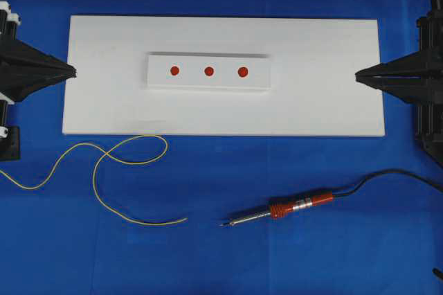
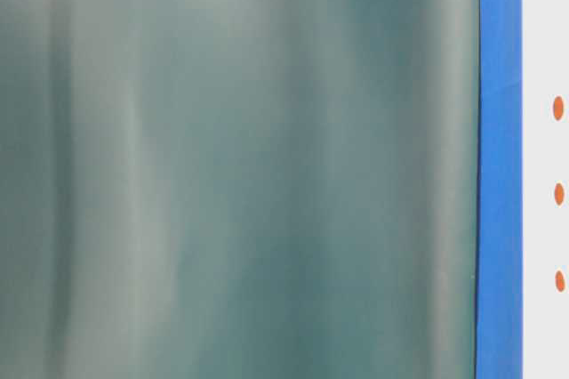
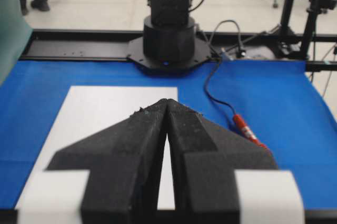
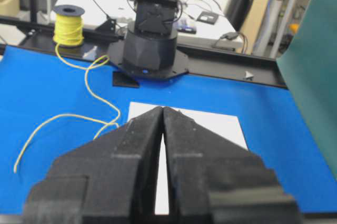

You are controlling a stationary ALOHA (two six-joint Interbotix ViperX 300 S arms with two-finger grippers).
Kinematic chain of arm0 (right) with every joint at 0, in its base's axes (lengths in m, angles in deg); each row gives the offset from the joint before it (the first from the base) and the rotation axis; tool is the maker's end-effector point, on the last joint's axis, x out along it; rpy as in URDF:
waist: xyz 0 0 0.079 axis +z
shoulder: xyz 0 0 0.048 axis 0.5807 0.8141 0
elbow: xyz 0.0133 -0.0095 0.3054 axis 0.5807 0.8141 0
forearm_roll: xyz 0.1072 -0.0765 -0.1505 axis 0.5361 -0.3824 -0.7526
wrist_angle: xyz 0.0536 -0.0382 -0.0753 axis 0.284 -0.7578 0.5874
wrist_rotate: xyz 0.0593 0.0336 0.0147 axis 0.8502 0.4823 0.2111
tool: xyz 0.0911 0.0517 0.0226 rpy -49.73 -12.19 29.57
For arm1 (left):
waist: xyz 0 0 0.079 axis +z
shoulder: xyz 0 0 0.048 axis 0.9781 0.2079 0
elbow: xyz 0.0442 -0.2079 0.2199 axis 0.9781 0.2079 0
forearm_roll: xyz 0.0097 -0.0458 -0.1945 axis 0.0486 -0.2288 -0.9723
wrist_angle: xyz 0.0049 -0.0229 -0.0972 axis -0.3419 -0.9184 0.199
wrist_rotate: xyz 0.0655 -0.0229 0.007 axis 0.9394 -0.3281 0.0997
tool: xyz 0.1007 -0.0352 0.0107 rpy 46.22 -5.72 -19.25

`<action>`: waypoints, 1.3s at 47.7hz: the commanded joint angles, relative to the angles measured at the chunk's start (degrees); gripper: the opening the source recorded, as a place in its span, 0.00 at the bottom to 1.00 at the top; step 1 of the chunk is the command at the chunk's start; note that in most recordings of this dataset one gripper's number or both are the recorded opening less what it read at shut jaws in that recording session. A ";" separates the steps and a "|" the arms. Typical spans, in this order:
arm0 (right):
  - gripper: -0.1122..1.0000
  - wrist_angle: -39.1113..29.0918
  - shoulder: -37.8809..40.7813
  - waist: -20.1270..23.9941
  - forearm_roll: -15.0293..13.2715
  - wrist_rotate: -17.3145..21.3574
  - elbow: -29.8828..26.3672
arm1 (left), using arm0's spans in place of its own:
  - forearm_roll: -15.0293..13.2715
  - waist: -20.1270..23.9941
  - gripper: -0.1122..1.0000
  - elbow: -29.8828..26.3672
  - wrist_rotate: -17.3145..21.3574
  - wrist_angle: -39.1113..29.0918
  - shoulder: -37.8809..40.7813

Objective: Touch the tip of the soldering iron to the tip of the solder at the mark.
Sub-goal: 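Lower both grippers toward the yellow solder wire and red soldering iron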

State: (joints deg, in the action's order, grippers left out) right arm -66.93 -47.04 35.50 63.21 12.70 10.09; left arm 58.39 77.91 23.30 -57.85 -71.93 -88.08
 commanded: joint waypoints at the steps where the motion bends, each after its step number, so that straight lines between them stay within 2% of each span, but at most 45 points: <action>1: 0.10 0.26 0.53 0.70 0.18 0.88 -1.05 | -0.26 0.00 0.10 -0.70 -1.58 0.18 0.44; 6: 0.05 -1.14 1.32 2.29 0.18 1.49 -1.93 | -0.09 -0.62 0.10 -0.62 -2.55 0.18 0.53; 13: 0.05 -2.37 2.11 5.54 0.26 3.96 -2.20 | -0.09 -4.04 0.10 -0.44 -2.64 0.09 1.32; 23: 0.05 -2.11 4.83 12.57 0.26 7.56 -1.85 | -0.09 -11.43 0.10 -0.26 -2.99 0.97 5.27; 27: 0.08 -2.02 6.77 15.21 0.35 8.79 -1.76 | -0.09 -14.24 0.10 -0.26 -2.99 2.02 7.03; 31: 0.17 -1.58 8.96 17.23 0.79 10.11 -1.67 | -0.09 -16.52 0.12 -0.26 -3.34 2.55 9.32; 33: 0.23 -1.14 10.02 18.02 1.23 10.72 -1.67 | -0.09 -17.58 0.17 -0.26 -3.69 2.72 10.46; 36: 0.37 -0.18 12.30 19.42 2.29 11.78 -1.58 | -0.09 -19.25 0.30 -0.26 -4.39 3.25 12.48; 41: 0.66 0.70 15.56 21.27 3.96 12.39 -1.58 | -0.09 -22.32 0.60 -0.53 -5.45 5.19 17.49; 46: 0.90 1.49 18.81 23.73 5.62 12.48 -1.41 | -0.18 -24.96 0.84 -1.32 -5.71 6.77 23.03; 48: 0.92 2.20 19.95 24.61 6.50 12.48 -1.14 | -0.18 -26.10 0.87 -1.76 -5.71 7.29 25.66; 55: 0.88 8.26 25.05 27.33 9.58 12.39 0.53 | -0.09 -29.27 0.84 -3.16 -5.71 11.16 35.51; 62: 0.88 15.91 34.10 29.44 12.22 12.39 1.14 | -0.26 -31.03 0.83 -3.87 -5.80 17.40 44.47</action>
State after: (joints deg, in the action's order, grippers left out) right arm -54.54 -16.63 64.24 74.02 25.27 11.67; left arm 58.22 47.59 20.75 -63.56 -57.78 -47.39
